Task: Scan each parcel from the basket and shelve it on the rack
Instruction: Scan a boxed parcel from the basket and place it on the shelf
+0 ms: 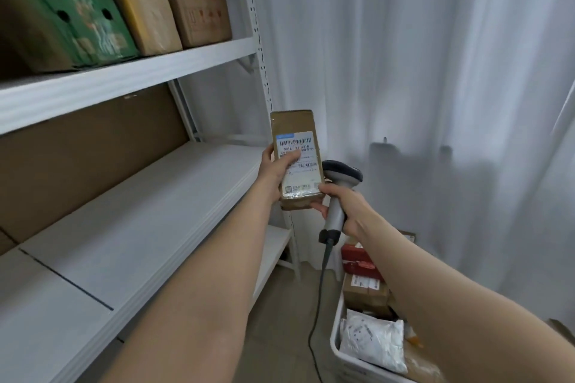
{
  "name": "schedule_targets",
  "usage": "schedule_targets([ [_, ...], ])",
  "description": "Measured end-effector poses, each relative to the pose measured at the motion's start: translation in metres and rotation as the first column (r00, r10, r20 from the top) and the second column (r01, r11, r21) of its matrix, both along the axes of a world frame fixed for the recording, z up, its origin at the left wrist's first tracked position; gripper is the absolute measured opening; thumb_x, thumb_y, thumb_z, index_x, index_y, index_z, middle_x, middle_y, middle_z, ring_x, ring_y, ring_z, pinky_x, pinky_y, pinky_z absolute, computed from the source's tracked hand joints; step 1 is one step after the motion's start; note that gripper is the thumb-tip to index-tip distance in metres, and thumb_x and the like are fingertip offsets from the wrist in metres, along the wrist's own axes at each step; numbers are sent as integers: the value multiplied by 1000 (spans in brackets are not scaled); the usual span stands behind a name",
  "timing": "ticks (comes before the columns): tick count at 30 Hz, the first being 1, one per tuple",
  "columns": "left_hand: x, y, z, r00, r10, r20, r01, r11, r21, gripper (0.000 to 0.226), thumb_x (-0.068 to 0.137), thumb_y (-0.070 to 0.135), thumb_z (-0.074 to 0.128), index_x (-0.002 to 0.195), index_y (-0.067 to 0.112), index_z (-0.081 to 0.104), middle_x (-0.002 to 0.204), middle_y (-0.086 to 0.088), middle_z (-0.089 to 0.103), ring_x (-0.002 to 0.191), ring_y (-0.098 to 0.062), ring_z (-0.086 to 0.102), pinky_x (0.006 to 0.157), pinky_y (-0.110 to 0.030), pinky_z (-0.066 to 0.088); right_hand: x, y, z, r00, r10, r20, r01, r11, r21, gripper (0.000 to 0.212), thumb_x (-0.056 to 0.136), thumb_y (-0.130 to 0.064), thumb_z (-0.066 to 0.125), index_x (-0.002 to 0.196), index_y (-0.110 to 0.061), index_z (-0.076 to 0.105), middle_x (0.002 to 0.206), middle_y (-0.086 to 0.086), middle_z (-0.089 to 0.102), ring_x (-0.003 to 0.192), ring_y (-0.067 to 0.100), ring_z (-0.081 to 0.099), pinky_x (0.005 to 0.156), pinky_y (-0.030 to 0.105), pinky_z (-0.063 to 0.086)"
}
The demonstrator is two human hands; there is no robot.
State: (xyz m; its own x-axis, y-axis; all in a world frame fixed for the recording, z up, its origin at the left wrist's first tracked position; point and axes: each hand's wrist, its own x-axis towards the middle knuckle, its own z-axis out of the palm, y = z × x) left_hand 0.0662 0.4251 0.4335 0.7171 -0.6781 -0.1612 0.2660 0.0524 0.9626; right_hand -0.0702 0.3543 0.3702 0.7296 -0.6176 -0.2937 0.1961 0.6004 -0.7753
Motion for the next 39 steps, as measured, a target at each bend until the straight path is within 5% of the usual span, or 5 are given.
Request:
schedule_targets([
  [4, 4, 15, 4, 999, -30, 19, 29, 998, 65, 74, 82, 18, 73, 140, 26, 29, 106, -11, 65, 82, -24, 69, 55, -34, 57, 1, 13, 10, 1000, 12, 4, -12, 1000, 19, 33, 85, -5, 70, 116, -5, 60, 95, 12, 76, 77, 33, 74, 61, 32, 61],
  [14, 1, 35, 0, 968, -240, 70, 210, 933, 291, 54, 83, 22, 70, 128, 41, 46, 113, -6, 66, 102, -31, 62, 83, -63, 49, -9, 21, 27, 999, -22, -30, 22, 1000, -20, 32, 89, -7, 67, 120, -8, 59, 98, 10, 74, 76, 28, 74, 57, 31, 61],
  [23, -5, 35, -19, 987, -135, 85, 116, 973, 199, 74, 79, 8, 75, 136, 40, 40, 105, 2, 66, 88, -23, 68, 56, -44, 58, -24, 11, 43, 958, -215, -188, 165, 954, -251, 10, 89, -16, 67, 91, -13, 59, 77, 6, 63, 53, 13, 56, 50, 23, 50],
  [30, -9, 34, -39, 988, -134, 79, 112, 965, 238, 54, 79, 8, 74, 108, 46, 49, 100, 3, 69, 88, -24, 70, 62, -50, 59, -35, 11, 63, 981, -40, -192, -26, 943, -332, 10, 89, -15, 62, 88, -6, 60, 55, 5, 59, 42, 13, 50, 46, 21, 47],
  [39, -9, 33, -42, 992, -107, 61, 87, 960, 266, 53, 81, 9, 73, 113, 43, 47, 103, 1, 67, 92, -28, 68, 74, -58, 56, -37, 16, 75, 971, 83, -225, -155, 933, -324, 9, 91, -13, 56, 85, -7, 53, 52, 3, 55, 39, 10, 47, 42, 17, 45],
])
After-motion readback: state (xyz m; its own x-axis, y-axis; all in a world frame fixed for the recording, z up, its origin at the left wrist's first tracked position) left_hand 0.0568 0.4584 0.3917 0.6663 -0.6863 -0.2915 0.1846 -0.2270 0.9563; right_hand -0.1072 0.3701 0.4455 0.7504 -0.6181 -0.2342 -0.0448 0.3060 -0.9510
